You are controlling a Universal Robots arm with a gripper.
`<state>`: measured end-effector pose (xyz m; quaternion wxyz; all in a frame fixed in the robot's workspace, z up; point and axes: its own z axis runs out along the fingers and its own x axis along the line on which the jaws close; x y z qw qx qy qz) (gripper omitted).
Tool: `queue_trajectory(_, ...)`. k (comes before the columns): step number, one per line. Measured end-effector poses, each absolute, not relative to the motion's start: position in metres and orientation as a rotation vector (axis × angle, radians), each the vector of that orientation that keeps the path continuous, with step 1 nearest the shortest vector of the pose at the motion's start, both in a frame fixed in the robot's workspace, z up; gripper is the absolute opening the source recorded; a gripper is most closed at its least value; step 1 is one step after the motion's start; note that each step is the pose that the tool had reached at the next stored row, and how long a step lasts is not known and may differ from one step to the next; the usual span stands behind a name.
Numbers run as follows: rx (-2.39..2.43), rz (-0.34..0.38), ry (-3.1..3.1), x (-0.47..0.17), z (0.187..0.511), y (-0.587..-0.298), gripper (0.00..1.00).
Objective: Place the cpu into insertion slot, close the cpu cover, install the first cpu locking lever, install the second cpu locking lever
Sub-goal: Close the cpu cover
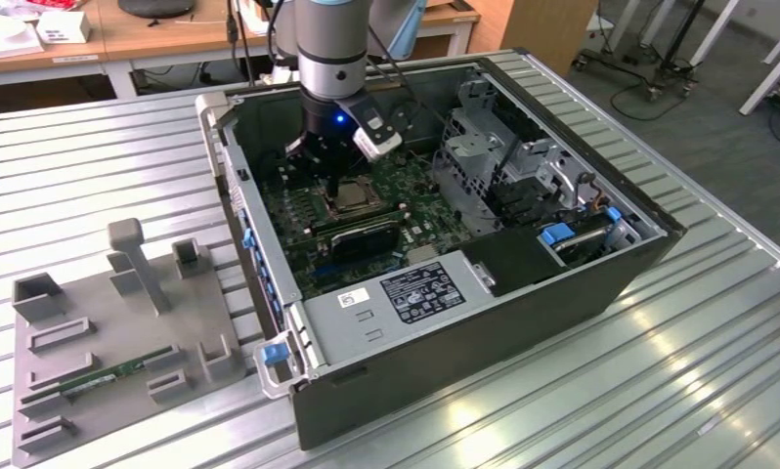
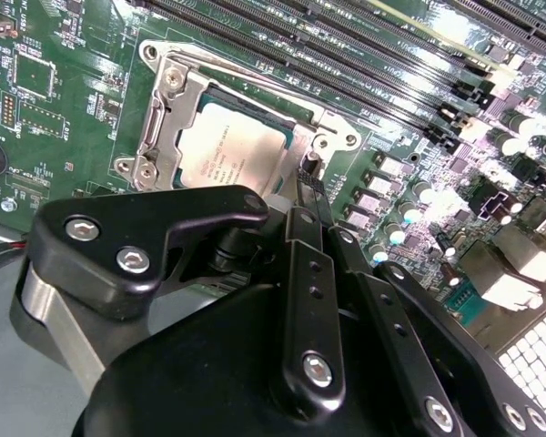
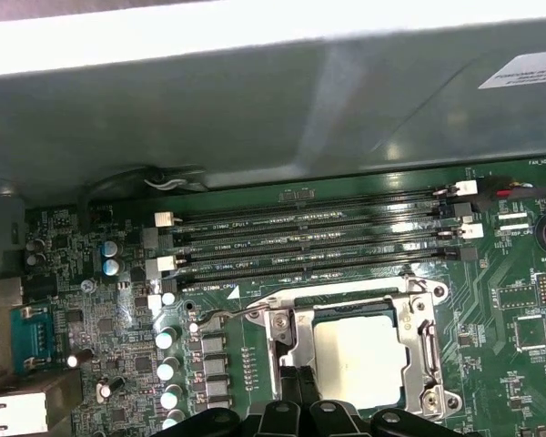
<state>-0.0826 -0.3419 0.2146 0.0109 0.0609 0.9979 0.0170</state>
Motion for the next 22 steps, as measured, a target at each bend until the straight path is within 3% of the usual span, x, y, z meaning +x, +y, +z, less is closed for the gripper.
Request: queue_trajectory(22,0.164,0.053,3.115,-0.0835,0.2101,-0.3407,0.11)
